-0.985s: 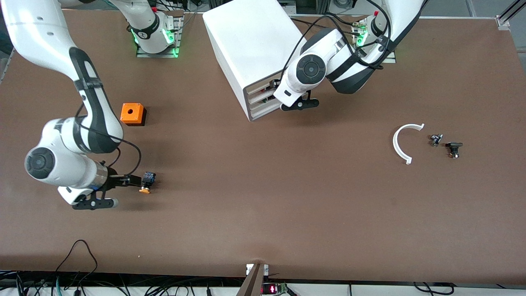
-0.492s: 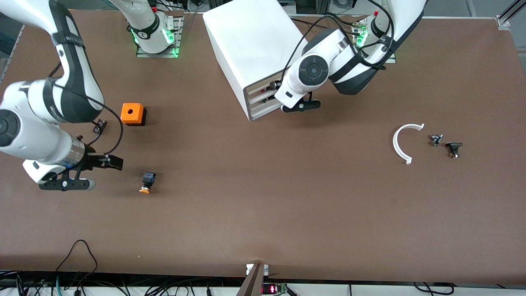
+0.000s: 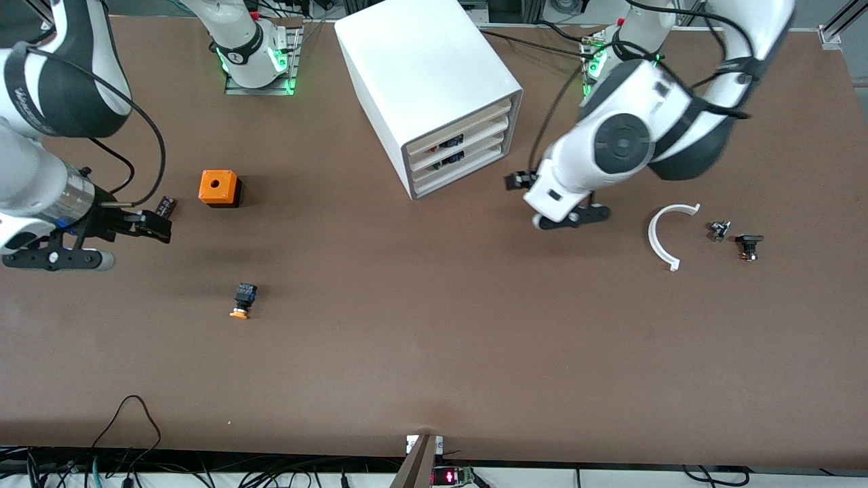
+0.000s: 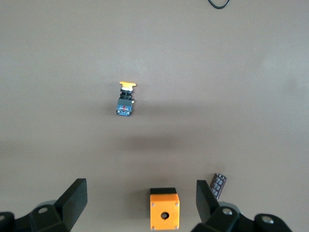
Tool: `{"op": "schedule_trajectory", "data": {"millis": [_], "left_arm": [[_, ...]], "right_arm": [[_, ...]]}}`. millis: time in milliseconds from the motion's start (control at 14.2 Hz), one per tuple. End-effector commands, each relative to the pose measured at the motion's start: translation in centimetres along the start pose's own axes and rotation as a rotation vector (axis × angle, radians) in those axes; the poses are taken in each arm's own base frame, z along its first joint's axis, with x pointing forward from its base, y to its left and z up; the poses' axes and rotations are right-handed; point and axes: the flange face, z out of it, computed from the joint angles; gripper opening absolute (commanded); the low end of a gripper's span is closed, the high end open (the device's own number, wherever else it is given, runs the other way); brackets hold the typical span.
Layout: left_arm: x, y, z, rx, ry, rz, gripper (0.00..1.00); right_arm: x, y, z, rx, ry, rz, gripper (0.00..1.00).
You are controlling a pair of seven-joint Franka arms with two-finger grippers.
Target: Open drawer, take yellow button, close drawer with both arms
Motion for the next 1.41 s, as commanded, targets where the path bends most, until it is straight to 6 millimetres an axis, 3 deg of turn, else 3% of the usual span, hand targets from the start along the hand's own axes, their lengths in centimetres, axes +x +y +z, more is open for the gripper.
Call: {"op": "schedule_trajectory", "data": {"millis": [0,211,422,633,985,1126,1337], "left_arm": [[2.1,-5.3,-4.4,0.019,0.024,0.134,1.00],[3.9,-11.8,-8.2,-0.002,0.028,0.247,1.00],[3.9,-17.3,-11.2,0.039,0.089,0.344,1.00],[2.5,-20.2,-12.8,0.044,0.116,0.376,1.00],[-1.0,-21.3,-14.7,0.055,0.170,0.314,1.00],[-2.7,-22.1,-15.7,0.058,0.325,0.314,1.00],[-4.6,-22.7,-15.1,0.061,0.352,0.310,1.00]], "right_arm": [[-0.2,2.1,-3.3,0.045,-0.020,0.042,1.00],[-0.9,2.8,-5.0,0.041,-0.033,0.057,1.00],[-2.4,3.0,-7.1,0.038,-0.021,0.065,1.00],[-4.2,3.0,-7.9,0.032,0.007,0.070,1.00],[-5.4,3.4,-9.1,0.025,0.019,0.075,1.00],[-5.5,3.4,-9.2,0.023,0.018,0.075,1.00],[-5.9,3.5,-9.6,0.023,0.021,0.080,1.00]]}}
